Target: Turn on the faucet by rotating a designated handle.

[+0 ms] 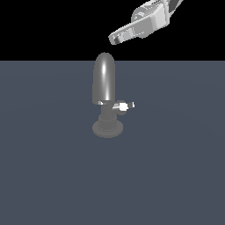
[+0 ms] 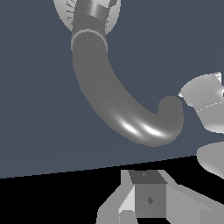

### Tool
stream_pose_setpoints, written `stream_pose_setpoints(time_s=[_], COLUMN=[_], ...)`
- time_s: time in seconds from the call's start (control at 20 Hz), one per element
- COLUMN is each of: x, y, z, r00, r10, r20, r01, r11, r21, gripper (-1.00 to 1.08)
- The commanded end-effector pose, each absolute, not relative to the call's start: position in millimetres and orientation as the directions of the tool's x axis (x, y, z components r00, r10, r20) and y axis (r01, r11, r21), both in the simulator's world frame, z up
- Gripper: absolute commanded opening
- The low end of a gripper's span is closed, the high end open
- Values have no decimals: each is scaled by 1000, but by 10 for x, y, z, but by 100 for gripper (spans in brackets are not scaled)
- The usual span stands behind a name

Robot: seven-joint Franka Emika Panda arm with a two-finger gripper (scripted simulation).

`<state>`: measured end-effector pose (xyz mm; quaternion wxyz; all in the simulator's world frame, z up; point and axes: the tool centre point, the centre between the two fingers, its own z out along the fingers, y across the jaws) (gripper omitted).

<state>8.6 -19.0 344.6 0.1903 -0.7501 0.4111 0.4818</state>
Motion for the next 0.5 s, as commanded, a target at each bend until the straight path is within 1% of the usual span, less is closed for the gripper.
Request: stream_pose_setpoints(time_s=[0.0, 0.45], x=[151, 287], y=[-246, -427], z=[3307, 2795], r00=[129, -107], r10=[-421, -354], r20=[-898, -929], r01=[-821, -865], r11=[-553, -427], r21=[142, 263], gripper=[-100, -100])
